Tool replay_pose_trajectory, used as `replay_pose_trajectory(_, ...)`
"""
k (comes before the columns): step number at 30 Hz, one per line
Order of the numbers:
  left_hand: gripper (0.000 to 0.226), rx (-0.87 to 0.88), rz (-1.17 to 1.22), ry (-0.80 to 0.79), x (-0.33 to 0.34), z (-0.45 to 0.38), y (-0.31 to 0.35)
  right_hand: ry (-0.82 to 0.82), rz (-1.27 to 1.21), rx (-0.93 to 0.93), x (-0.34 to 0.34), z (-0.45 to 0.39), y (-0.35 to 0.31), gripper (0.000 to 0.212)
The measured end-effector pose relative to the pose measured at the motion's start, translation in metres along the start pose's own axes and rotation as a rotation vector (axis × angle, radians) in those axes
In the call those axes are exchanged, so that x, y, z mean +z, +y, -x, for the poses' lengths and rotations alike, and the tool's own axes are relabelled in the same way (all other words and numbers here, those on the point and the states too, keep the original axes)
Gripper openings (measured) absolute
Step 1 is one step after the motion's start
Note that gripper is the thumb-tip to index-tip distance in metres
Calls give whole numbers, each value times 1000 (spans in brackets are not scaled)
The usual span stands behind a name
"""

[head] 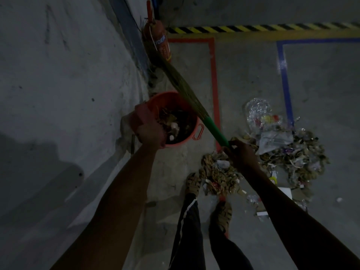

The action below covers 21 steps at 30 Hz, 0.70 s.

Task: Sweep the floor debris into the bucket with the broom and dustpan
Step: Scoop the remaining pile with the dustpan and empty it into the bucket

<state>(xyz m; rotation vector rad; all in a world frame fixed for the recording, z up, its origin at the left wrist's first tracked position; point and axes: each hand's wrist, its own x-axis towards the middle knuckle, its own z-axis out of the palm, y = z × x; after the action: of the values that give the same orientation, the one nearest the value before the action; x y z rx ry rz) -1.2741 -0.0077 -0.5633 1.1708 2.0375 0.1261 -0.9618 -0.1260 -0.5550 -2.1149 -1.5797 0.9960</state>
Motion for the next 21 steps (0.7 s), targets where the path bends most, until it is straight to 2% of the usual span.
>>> replay_pose_trajectory(1,30,-45,-32,-6,17,-21,-15,14,6,-20,0,0,3,31)
replay_pose_trajectory(3,15,50,-292,173,31,-52,-41,41,31,-57,-1,2,6,31)
replay_pose_trajectory(5,23,157,-328,118,28,-22,-36,70,44,-94,-4,6,6,30)
replay_pose_trajectory(7,26,264,-264,17,-1,27,-15,86,37,-94,-7,12,5,27)
replay_pose_trajectory(9,27,449,-233,54,-3,29,-20,101,34,-105,-11,19,4,25)
replay_pose_trajectory(10,25,496,-234,162,3,28,-24,108,36,-116,-12,24,5,24)
replay_pose_trajectory(11,29,416,-166,231,2,36,-22,105,22,-114,-14,30,5,23)
replay_pose_trajectory(12,42,275,-120,193,0,52,-19,100,-20,-97,-15,36,6,22)
replay_pose_trajectory(13,51,213,-82,267,1,63,-19,101,-46,-76,-17,41,8,21)
replay_pose_trajectory(14,51,203,-143,329,-3,78,-17,117,-57,-65,-20,46,8,21)
replay_pose_trajectory(17,52,135,0,212,17,111,-25,124,-77,15,-30,61,19,32)
replay_pose_trajectory(18,55,160,4,246,18,128,-24,118,-117,41,-33,65,23,39)
replay_pose_trajectory(21,59,93,66,252,33,168,-26,151,-174,45,-47,79,34,54)
